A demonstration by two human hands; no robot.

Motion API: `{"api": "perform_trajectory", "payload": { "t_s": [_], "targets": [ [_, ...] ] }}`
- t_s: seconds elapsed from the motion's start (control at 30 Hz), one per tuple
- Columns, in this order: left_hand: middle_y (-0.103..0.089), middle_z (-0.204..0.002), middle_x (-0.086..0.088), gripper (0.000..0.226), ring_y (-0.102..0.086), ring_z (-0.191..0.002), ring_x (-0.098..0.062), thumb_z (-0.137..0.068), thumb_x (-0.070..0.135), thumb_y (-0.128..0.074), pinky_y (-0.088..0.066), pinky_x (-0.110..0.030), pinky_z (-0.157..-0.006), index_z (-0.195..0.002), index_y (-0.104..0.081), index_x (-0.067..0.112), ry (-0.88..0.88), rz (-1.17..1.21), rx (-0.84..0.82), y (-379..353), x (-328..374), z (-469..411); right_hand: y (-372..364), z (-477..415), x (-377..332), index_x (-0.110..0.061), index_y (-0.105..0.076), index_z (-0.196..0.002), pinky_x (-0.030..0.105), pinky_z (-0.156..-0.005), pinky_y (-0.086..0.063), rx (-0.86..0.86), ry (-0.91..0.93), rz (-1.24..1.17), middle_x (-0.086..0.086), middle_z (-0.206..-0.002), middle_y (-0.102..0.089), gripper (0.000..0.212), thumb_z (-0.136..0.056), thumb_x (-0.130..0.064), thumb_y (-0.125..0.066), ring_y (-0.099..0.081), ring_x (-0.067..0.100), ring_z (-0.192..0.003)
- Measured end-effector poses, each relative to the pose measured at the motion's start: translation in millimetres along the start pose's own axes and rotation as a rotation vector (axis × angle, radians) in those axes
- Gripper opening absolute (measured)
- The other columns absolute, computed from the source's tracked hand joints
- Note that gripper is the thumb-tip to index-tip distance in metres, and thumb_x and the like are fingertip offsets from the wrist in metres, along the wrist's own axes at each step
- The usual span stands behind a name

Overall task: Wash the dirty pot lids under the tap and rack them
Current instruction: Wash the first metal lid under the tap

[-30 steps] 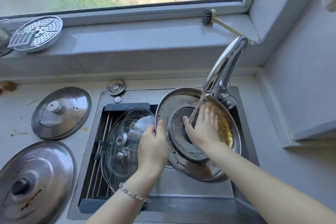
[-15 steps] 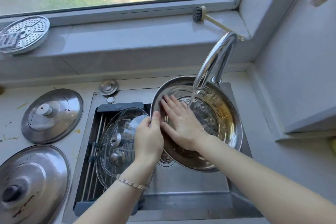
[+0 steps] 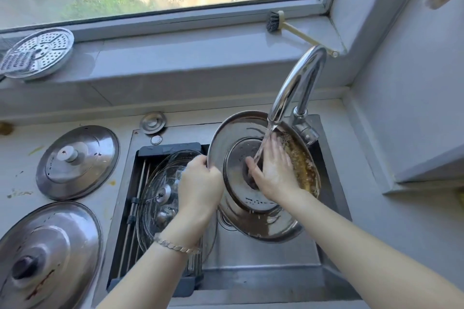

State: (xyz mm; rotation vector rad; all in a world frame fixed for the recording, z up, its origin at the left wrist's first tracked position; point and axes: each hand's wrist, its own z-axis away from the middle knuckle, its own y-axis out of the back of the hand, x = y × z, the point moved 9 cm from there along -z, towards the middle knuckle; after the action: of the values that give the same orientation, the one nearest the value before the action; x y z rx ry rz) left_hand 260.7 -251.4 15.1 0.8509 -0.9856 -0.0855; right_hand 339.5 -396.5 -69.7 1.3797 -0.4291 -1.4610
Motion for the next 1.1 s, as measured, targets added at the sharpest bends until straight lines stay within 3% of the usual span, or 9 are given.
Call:
{"api": "perform_trajectory", "payload": {
  "t_s": [0.13,0.23,0.4,0.53,0.63,0.7,0.8,0.97,1.1],
  "targets": [
    [-0.054,-0.077,-0.006,0.009,-0.049,-0.077,-0.032,-0.080,0.003,-0.046,-0.033,-0.031,-0.064,-0.077,-0.043,0.010,-0.141,-0.415,-0.067,2,36,-15,-25,24,48,-0.005,-0.038,-0.138,0.034,-0.105,-0.035,-0.224,-0.200,-0.129,0.013,-0.142,-0.043,0.055,-0.096,-0.042,-0.034,-0.041,0.026,-0.130],
    [-0.061,-0.102,-0.015,0.014,-0.056,-0.098,-0.035,-0.084,0.006,-0.047,-0.037,-0.032,-0.069,-0.097,-0.049,0.008,-0.225,-0.688,-0.137,-10,65,-23,-31,43,61,-0.003,-0.060,-0.113,0.034,-0.085,-0.048,-0.275,-0.203,-0.027,0.015,-0.114,-0.063,0.039,-0.095,-0.030,-0.038,-0.058,0.030,-0.105],
    [-0.062,-0.115,-0.012,0.024,-0.058,-0.106,-0.031,-0.089,0.006,-0.044,-0.045,-0.033,-0.076,-0.110,-0.055,0.006,-0.319,-0.997,-0.298,-48,94,-25,-38,57,62,0.000,-0.066,-0.097,0.035,-0.074,-0.052,-0.318,-0.200,-0.042,0.016,-0.097,-0.068,0.035,-0.094,-0.024,-0.040,-0.064,0.028,-0.086],
    [-0.059,-0.118,-0.011,0.028,-0.057,-0.111,-0.029,-0.091,0.003,-0.039,-0.047,-0.033,-0.087,-0.112,-0.057,0.004,-0.320,-1.106,-0.426,-64,85,-18,-32,58,67,-0.009,-0.044,-0.061,0.026,-0.050,-0.031,-0.299,-0.225,0.044,0.004,-0.060,-0.045,0.035,-0.093,-0.023,-0.040,-0.044,0.021,-0.056],
    [-0.061,-0.096,-0.011,0.022,-0.060,-0.097,-0.030,-0.089,0.003,-0.041,-0.049,-0.034,-0.078,-0.104,-0.057,0.005,-0.232,-1.036,-0.426,-54,61,-22,-27,59,67,-0.008,-0.050,-0.071,0.026,-0.051,-0.033,-0.299,-0.242,0.063,0.003,-0.067,-0.049,0.030,-0.094,-0.022,-0.038,-0.050,0.023,-0.068],
    [-0.053,-0.073,-0.008,0.010,-0.061,-0.082,-0.032,-0.088,0.003,-0.041,-0.049,-0.034,-0.069,-0.088,-0.051,0.005,-0.130,-0.890,-0.413,-41,39,-25,-31,60,60,-0.002,-0.056,-0.104,0.029,-0.071,-0.046,-0.319,-0.225,-0.020,0.012,-0.100,-0.059,0.035,-0.097,-0.030,-0.036,-0.057,0.027,-0.095],
    [-0.054,-0.074,-0.010,0.009,-0.058,-0.074,-0.031,-0.087,0.004,-0.040,-0.047,-0.032,-0.063,-0.082,-0.046,0.004,-0.012,-0.561,-0.337,-24,6,-24,-43,57,44,-0.006,-0.006,-0.149,0.036,-0.118,-0.010,-0.314,-0.189,-0.057,0.012,-0.157,-0.002,0.071,-0.097,-0.050,-0.027,-0.006,0.024,-0.145],
    [-0.062,-0.094,-0.013,0.020,-0.056,-0.083,-0.029,-0.093,0.017,-0.040,-0.040,-0.031,-0.064,-0.095,-0.056,0.005,0.027,-0.219,-0.210,-22,-22,-9,-29,23,19,-0.005,0.016,-0.146,0.038,-0.114,0.013,-0.082,-0.248,-0.013,0.011,-0.154,0.022,0.081,-0.093,-0.058,-0.015,0.020,0.023,-0.142],
    [-0.061,-0.075,-0.007,0.031,-0.055,-0.075,-0.026,-0.096,0.027,-0.041,-0.039,-0.032,-0.066,-0.078,-0.058,0.007,0.001,-0.035,-0.122,-22,-25,7,-15,14,-48,-0.009,0.003,-0.148,0.037,-0.112,0.016,0.042,0.131,0.067,0.006,-0.156,0.014,0.090,-0.075,-0.060,0.007,0.017,0.019,-0.143]
  ]
}}
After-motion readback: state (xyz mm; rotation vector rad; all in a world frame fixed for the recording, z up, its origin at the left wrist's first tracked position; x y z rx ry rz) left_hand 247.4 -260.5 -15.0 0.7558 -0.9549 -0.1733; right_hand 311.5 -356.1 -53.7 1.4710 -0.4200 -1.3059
